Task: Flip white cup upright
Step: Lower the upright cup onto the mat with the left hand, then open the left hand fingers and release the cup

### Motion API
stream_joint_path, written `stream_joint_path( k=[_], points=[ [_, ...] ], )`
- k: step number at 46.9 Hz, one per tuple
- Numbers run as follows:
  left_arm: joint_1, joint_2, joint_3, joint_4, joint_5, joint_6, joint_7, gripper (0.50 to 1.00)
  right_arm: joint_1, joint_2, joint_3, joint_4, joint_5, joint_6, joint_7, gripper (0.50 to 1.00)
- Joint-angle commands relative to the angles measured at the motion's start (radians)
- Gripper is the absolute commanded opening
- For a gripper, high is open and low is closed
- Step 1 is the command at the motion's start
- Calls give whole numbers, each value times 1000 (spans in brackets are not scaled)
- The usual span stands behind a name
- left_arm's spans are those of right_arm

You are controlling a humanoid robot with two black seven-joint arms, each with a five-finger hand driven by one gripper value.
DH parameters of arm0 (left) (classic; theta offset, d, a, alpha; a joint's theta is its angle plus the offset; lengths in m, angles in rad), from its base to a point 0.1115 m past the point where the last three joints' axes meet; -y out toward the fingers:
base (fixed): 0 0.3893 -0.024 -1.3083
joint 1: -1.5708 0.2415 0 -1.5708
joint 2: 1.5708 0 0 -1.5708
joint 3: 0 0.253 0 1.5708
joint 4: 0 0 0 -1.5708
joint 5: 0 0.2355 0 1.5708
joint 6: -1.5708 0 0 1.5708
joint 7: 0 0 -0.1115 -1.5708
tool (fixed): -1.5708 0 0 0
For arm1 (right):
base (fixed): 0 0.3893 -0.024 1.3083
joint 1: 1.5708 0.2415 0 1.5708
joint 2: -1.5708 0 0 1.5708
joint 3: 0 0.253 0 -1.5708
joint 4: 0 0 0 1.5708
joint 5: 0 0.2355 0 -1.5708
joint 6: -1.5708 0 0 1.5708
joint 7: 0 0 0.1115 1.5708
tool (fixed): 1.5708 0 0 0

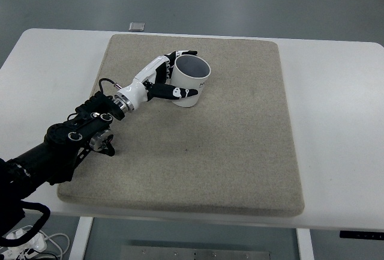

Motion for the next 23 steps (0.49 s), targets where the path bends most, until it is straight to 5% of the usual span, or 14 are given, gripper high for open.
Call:
stream_joint_path(
  k=[1, 23],
  points=[
    [0, -3, -1, 0, -11, 10, 0, 767, 0, 0, 0, 1, 0, 0, 0, 952],
    [0, -6, -10, -29, -79, 14, 0, 949, 0, 0, 0, 1, 0, 0, 0, 952]
  ],
)
